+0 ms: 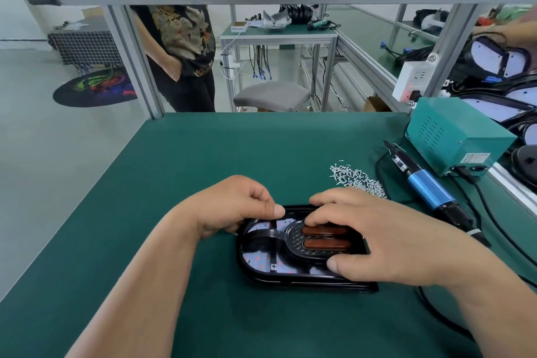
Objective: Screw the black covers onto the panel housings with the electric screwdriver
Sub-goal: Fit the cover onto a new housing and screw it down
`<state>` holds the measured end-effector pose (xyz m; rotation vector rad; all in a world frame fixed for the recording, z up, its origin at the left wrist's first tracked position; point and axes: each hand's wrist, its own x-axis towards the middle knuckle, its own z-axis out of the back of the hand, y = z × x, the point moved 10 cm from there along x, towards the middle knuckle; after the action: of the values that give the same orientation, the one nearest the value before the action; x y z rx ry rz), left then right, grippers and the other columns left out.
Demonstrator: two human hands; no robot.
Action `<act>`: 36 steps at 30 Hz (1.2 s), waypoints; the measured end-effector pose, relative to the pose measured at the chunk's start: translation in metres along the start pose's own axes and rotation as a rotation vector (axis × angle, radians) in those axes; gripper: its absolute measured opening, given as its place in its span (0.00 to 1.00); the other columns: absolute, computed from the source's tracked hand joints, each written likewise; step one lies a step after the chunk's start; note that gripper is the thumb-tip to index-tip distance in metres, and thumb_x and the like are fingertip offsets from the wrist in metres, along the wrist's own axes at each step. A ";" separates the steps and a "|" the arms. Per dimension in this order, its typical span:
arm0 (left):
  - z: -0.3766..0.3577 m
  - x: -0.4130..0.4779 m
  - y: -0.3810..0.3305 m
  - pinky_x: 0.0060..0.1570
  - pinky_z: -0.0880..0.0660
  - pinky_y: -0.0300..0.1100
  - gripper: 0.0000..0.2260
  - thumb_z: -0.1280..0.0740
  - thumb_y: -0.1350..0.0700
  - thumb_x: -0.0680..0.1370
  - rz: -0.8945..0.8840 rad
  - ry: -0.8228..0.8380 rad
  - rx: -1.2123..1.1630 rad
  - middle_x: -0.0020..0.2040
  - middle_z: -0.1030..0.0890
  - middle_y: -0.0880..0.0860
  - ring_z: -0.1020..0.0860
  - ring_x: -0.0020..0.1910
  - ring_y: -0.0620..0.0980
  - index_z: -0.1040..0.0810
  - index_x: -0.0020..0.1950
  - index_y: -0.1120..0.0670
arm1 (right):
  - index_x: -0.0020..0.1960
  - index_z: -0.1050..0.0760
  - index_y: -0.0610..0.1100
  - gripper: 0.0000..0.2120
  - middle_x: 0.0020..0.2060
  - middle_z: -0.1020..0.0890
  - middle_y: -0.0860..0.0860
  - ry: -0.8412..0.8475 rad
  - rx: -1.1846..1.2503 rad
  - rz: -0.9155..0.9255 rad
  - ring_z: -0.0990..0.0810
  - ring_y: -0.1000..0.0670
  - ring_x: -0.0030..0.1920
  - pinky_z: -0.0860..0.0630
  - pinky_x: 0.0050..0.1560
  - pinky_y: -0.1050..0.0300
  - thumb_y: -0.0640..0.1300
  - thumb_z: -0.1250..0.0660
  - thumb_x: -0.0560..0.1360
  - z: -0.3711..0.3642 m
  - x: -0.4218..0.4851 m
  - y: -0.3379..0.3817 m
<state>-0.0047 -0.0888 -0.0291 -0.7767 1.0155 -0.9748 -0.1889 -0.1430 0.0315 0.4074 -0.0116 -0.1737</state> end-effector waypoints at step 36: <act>0.015 0.019 0.016 0.24 0.33 0.32 0.11 0.47 0.71 0.84 0.035 -0.291 -1.454 0.43 0.23 0.58 0.26 0.32 0.45 0.28 0.61 0.65 | 0.67 0.28 0.52 0.31 0.54 0.18 0.52 -0.130 -0.325 -0.898 0.19 0.47 0.52 0.22 0.55 0.49 0.71 0.29 0.73 0.063 -0.080 -0.190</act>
<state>0.0183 -0.0988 -0.0443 -1.9866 1.3947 0.0943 -0.3023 -0.3254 0.0165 0.0500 0.0729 -1.0734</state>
